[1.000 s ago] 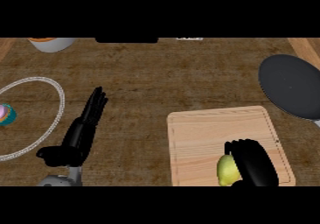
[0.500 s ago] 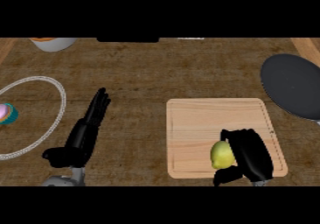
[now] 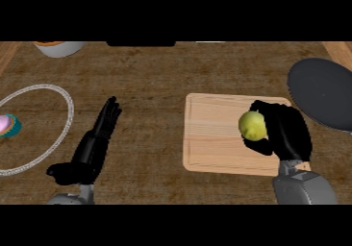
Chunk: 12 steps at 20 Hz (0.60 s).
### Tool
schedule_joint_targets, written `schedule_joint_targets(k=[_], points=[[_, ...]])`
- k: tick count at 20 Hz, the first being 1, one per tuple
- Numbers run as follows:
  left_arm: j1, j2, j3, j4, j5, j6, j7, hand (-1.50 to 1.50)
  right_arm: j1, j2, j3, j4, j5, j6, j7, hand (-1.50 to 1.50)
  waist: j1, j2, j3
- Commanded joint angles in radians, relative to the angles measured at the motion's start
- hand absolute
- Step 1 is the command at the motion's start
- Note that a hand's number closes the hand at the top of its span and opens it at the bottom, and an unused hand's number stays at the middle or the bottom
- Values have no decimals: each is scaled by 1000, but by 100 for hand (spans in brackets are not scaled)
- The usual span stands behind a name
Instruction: Pick the lemon from the cutting board and place it in the pan
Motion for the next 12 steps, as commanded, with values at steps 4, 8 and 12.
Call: schedule_joint_targets(k=[4, 8, 12], points=[[22, 7, 13, -26, 2, -11, 12, 0, -126, 28, -102, -161, -59, -3, 105, 150, -1, 0, 1], [8, 7, 30, 32, 0, -33, -31, 0, -170, 29, -207, -87, -131, -68, 129, 150, 0, 3, 1], [35, -17, 1, -22, -20, -15, -11, 0, -125, 22, -298, -40, -229, -176, 80, 150, 3, 2, 2]])
